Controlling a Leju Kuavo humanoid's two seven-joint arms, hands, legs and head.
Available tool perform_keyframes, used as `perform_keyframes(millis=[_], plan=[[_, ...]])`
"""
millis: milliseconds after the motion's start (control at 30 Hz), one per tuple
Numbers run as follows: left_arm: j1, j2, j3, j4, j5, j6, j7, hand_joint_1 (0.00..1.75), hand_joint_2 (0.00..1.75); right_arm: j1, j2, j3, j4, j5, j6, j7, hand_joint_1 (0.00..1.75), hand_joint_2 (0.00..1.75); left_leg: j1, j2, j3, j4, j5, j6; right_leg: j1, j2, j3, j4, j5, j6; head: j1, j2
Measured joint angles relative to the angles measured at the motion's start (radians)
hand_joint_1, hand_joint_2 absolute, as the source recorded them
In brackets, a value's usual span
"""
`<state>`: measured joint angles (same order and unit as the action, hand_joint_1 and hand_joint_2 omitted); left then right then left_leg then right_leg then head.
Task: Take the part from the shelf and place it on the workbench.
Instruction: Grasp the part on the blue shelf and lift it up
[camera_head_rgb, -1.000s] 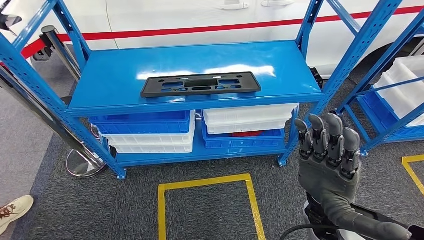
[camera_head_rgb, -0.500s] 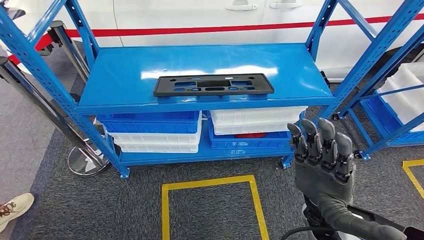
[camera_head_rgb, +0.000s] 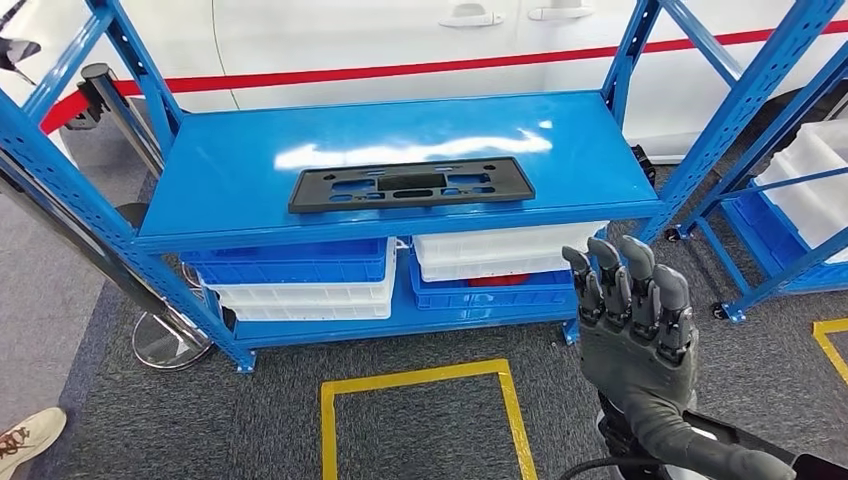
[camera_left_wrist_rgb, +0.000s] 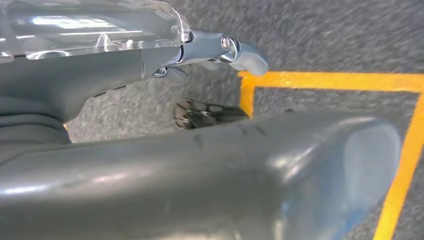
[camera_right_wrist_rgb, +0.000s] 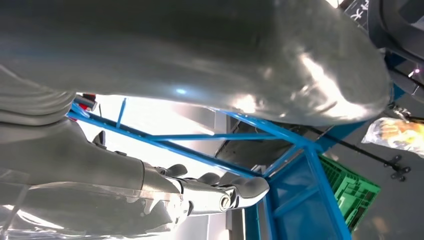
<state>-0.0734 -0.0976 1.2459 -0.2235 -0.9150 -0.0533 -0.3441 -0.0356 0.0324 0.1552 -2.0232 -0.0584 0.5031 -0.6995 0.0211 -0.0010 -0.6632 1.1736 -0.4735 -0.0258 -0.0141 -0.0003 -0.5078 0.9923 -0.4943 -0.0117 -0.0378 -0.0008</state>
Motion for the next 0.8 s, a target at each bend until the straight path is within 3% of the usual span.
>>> perform_keyframes(millis=[67,100,167,233,300,367,400,433,467,567,600,633,700,733,800], plan=[[-0.001,0.002,0.0,0.0,-0.001,-0.003,-0.002,0.0,0.0,0.0,-0.003,0.008,0.0,0.002,-0.01,-0.001,0.0,0.0,0.0,0.002,0.049,-0.112,0.041,0.006,0.002,0.001,0.012,0.005,-0.019,0.013,-0.001,0.0],[-0.001,0.002,0.0,0.0,-0.002,-0.004,-0.002,0.0,0.0,0.0,-0.005,0.012,0.0,0.003,-0.015,-0.001,0.0,0.0,-0.001,0.002,0.059,-0.135,0.039,0.013,0.004,0.002,0.016,0.007,-0.025,0.02,0.0,0.0],[-0.001,0.002,0.0,0.0,-0.004,-0.005,-0.003,0.0,0.0,0.0,-0.008,0.018,0.0,0.005,-0.022,-0.001,0.0,0.0,-0.002,-0.001,0.067,-0.14,0.025,0.033,0.005,0.003,0.019,0.013,-0.026,0.031,0.002,0.0],[0.0,0.003,0.001,0.0,-0.004,-0.006,-0.004,0.0,0.0,0.0,-0.013,0.021,0.0,0.005,-0.028,-0.002,0.0,0.0,0.0,-0.003,0.085,-0.146,0.015,0.048,0.002,0.002,0.003,0.059,-0.025,0.039,0.003,0.0],[0.0,0.004,0.001,0.0,-0.004,-0.007,-0.006,0.0,0.0,-0.001,-0.019,0.024,0.001,0.003,-0.035,-0.004,0.0,0.0,0.0,-0.004,0.106,-0.151,0.001,0.056,0.0,0.001,-0.065,0.17,-0.043,0.046,0.005,0.0],[0.0,0.004,0.001,0.0,-0.005,-0.007,-0.006,0.0,0.0,0.001,-0.024,0.027,0.002,0.001,-0.038,-0.004,0.0,0.0,-0.002,-0.006,0.125,-0.152,-0.017,0.058,0.001,0.001,-0.161,0.284,-0.089,0.049,0.005,0.0],[0.001,0.004,0.001,0.0,-0.005,-0.007,-0.006,0.0,0.0,0.002,-0.026,0.029,0.003,0.0,-0.038,-0.004,0.0,0.0,-0.003,-0.007,0.138,-0.152,-0.028,0.058,0.001,0.001,-0.198,0.311,-0.106,0.048,0.005,0.0],[0.002,0.005,0.001,0.0,-0.006,-0.007,-0.007,0.0,0.0,0.002,-0.028,0.03,0.004,0.0,-0.038,-0.004,0.0,0.0,-0.004,-0.008,0.153,-0.152,-0.039,0.058,0.002,0.001,-0.217,0.303,-0.106,0.045,0.005,0.0],[0.003,0.005,0.001,0.0,-0.006,-0.007,-0.007,0.0,0.0,0.003,-0.03,0.032,0.004,-0.001,-0.038,-0.004,0.0,0.0,-0.005,-0.009,0.17,-0.153,-0.052,0.057,0.005,0.001,-0.223,0.267,-0.084,0.039,0.005,0.0],[0.003,0.002,0.001,0.002,-0.006,-0.009,-0.008,0.0,0.0,0.006,-0.036,0.034,0.006,-0.003,-0.038,-0.004,0.0,0.0,-0.012,-0.011,0.217,-0.157,-0.092,0.051,0.022,0.004,-0.204,0.095,0.082,0.005,0.005,0.0],[0.002,0.001,0.001,0.003,-0.006,-0.009,-0.008,0.0,0.0,0.007,-0.038,0.035,0.007,-0.004,-0.038,-0.004,0.0,0.0,-0.013,-0.012,0.23,-0.165,-0.102,0.047,0.027,0.005,-0.197,0.062,0.118,-0.004,0.004,0.0],[0.001,0.001,0.001,0.004,-0.006,-0.01,-0.008,0.0,0.0,0.007,-0.039,0.036,0.008,-0.005,-0.038,-0.004,0.0,0.0,-0.015,-0.012,0.244,-0.168,-0.104,0.041,0.03,0.007,-0.19,0.046,0.131,-0.009,0.004,0.0],[-0.003,0.003,0.002,0.003,-0.006,-0.01,-0.008,0.0,0.0,0.006,-0.04,0.038,0.008,-0.006,-0.038,-0.004,0.0,0.0,-0.016,-0.01,0.252,-0.147,-0.086,0.028,0.027,0.007,-0.159,0.031,0.116,-0.015,0.005,0.0],[-0.005,0.003,0.002,0.003,-0.006,-0.01,-0.009,0.0,0.0,0.006,-0.04,0.04,0.008,-0.006,-0.038,-0.004,0.0,0.0,-0.017,-0.009,0.237,-0.103,-0.067,0.023,0.025,0.007,-0.141,0.022,0.109,-0.02,0.005,0.0],[-0.008,0.004,0.002,0.003,-0.007,-0.01,-0.009,0.0,0.0,0.006,-0.041,0.043,0.008,-0.006,-0.038,-0.004,0.0,0.0,-0.014,-0.006,0.16,0.022,-0.058,0.018,0.02,0.006,-0.106,0.01,0.09,-0.026,0.003,0.0]])
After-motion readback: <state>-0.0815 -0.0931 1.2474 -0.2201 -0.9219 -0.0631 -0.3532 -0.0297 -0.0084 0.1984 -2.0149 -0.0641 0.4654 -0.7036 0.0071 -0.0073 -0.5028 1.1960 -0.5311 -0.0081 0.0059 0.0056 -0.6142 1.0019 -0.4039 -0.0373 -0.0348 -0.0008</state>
